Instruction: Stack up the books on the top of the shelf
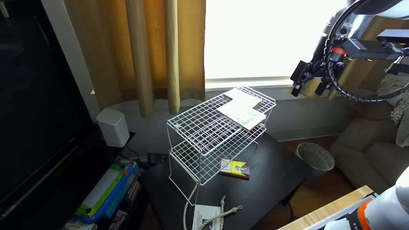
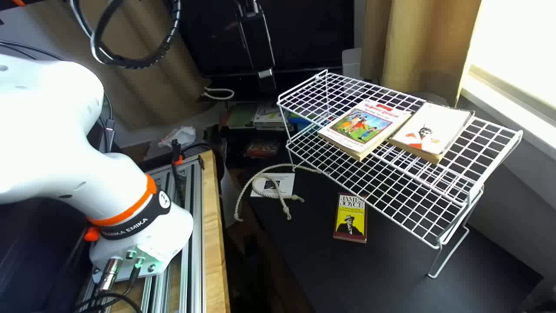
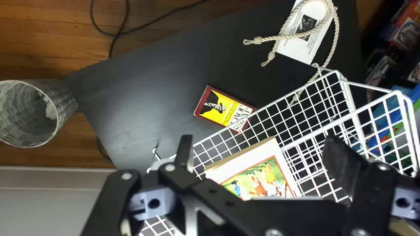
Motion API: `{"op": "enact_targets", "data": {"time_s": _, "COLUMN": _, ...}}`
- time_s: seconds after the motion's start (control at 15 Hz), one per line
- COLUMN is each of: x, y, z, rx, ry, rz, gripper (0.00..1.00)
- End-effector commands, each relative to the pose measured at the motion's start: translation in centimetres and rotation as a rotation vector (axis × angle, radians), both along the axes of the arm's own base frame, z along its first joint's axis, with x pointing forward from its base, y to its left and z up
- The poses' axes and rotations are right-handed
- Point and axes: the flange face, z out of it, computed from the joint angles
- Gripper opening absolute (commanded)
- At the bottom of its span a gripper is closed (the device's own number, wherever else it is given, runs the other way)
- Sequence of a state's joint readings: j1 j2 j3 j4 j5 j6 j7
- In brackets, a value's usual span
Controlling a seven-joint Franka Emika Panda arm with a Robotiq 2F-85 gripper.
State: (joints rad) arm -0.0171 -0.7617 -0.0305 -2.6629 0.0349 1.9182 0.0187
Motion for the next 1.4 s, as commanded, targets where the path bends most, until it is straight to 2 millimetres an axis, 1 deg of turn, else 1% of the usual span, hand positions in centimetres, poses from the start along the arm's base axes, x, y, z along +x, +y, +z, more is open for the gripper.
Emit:
{"op": "enact_targets", "data": {"time_s": 0.0, "x": 0.0, "y": 0.0, "z": 0.1, "rx": 0.000, "ry": 0.001, "rz": 0.000, "gripper": 1.00}}
{"op": "enact_targets", "data": {"time_s": 0.4, "x": 0.0, "y": 0.0, "z": 0.1, "rx": 0.000, "ry": 0.000, "rz": 0.000, "gripper": 1.00}}
{"op": "enact_targets", "data": {"time_s": 0.6, "x": 0.7, "y": -0.7, "z": -1.6, "rx": 0.151, "ry": -0.038, "rz": -0.089, "gripper": 1.00}}
{"op": "enact_targets", "data": {"time_s": 0.73, "x": 1.3, "y": -1.2, "z": -3.1, "rx": 0.244, "ry": -0.067, "rz": -0.154, "gripper": 1.00}}
{"op": "enact_targets", "data": {"time_s": 0.93, "x": 1.9, "y": -1.8, "z": -6.0, "rx": 0.349, "ry": -0.075, "rz": -0.243, "gripper": 1.00}}
{"op": "enact_targets", "data": {"time_s": 1.0, "x": 2.3, "y": -1.9, "z": -7.2, "rx": 0.380, "ry": -0.048, "rz": -0.275, "gripper": 1.00}}
{"op": "enact_targets", "data": {"time_s": 1.07, "x": 3.1, "y": -2.1, "z": -7.9, "rx": 0.409, "ry": -0.022, "rz": -0.303, "gripper": 1.00}}
{"op": "enact_targets", "data": {"time_s": 1.33, "x": 3.7, "y": -2.6, "z": -12.5, "rx": 0.497, "ry": 0.051, "rz": -0.357, "gripper": 1.00}}
